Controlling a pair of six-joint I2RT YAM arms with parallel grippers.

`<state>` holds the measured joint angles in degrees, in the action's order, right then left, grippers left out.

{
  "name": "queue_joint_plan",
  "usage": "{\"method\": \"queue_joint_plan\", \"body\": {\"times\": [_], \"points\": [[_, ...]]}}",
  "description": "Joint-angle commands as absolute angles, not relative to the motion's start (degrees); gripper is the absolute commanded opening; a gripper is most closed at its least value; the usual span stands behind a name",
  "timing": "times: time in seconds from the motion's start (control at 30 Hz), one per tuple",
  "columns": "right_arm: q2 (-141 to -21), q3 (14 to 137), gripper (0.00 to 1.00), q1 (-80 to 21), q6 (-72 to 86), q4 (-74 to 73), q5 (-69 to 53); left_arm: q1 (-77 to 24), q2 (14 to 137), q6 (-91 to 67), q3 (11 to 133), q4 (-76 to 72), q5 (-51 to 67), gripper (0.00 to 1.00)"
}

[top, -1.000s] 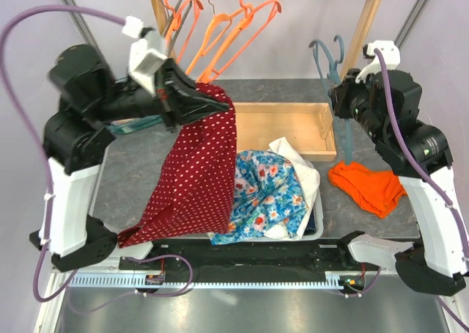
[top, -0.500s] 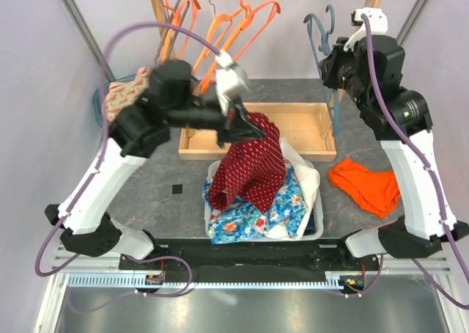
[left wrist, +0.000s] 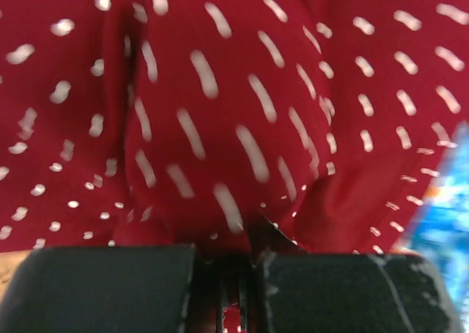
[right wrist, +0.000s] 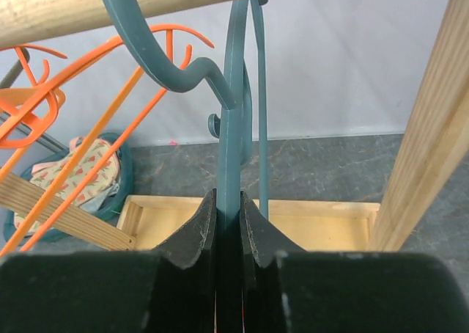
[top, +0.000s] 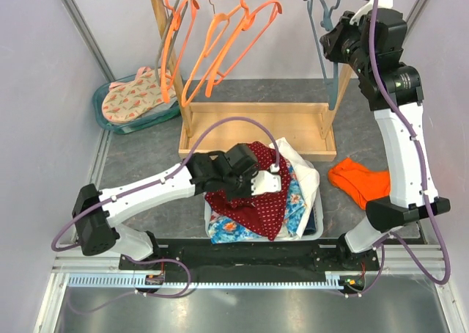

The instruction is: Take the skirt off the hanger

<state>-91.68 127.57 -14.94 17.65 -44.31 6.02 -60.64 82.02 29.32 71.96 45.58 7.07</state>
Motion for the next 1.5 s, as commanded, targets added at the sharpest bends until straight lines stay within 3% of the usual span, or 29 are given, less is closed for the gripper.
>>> {"method": "queue_joint_plan", "body": {"times": [0.0, 0.1, 0.2, 0.23, 0.3, 0.43, 0.47, 0.63, 0.67, 0.73, 0.77, 0.87, 0.97, 1.07, 1.47], "points": [[-93.51, 129.73, 0.0, -13.28, 20.3, -38.85, 0.62, -61.08, 79.98, 36.03, 64.53, 39.74, -1.83, 0.02], [-94.74, 129.64, 0.0, -12.22, 21.44, -37.62, -1.57, -61.0, 80.24, 36.39, 59.34, 37.89, -4.21, 0.04], [-95.97, 129.9, 0.0, -11.34, 22.23, -36.92, -3.07, -61.0, 81.12, 35.25, 56.17, 37.88, -5.36, 0.27], [-96.06, 129.82, 0.0, -10.99, 22.58, -36.83, -3.42, -61.0, 81.12, 34.81, 54.68, 37.79, -6.23, 0.44], [-96.33, 128.94, 0.0, -10.9, 23.38, -36.21, -4.04, -61.0, 81.3, 34.46, 53.18, 37.27, -7.64, 0.56], [-95.54, 126.3, 0.0, -10.72, 24.08, -34.98, -5.01, -60.82, 80.08, 33.93, 48.88, 34.29, -10.28, 0.93], [-95.19, 125.78, 0.0, -10.72, 24.08, -34.81, -5.1, -60.82, 79.72, 33.84, 48.26, 33.67, -10.54, 0.98], [-92.56, 121.56, 0.0, -10.72, 24.08, -34.02, -5.45, -59.42, 77.18, 32.26, 49.03, 32.17, -11.51, 0.99], [-92.11, 120.42, 0.05, -10.81, 24.08, -33.93, -5.45, -59.41, 76.73, 32.08, 49.91, 32.52, -11.69, 0.99], [-90.89, 119.62, 0.21, -10.81, 24.08, -34.01, -5.45, -58.89, 76.12, 31.29, 53.16, 33.83, -12.3, 0.99], [-90.36, 118.84, 0.48, -10.72, 24.08, -34.36, -5.54, -58.54, 75.59, 30.94, 54.57, 35.49, -12.57, 0.99], [-86.76, 115.16, 0.77, -10.72, 24.17, -35.07, -4.05, -57.57, 73.4, 29.53, 59.14, 38.31, -13.36, 0.99], [-82.28, 110.41, 0.92, -10.72, 23.65, -35.24, -2.38, -57.48, 70.94, 28.66, 61.87, 41.56, -12.31, 0.99], [-77.88, 106.88, 0.98, -10.72, 23.03, -35.68, -0.97, -57.48, 69.0, 27.95, 64.24, 43.59, -9.94, 0.99], [-66.63, 98.36, 0.98, -10.72, 23.64, -42.53, 2.02, -57.57, 63.64, 30.76, 80.14, 62.22, 7.11, 1.0]]}}
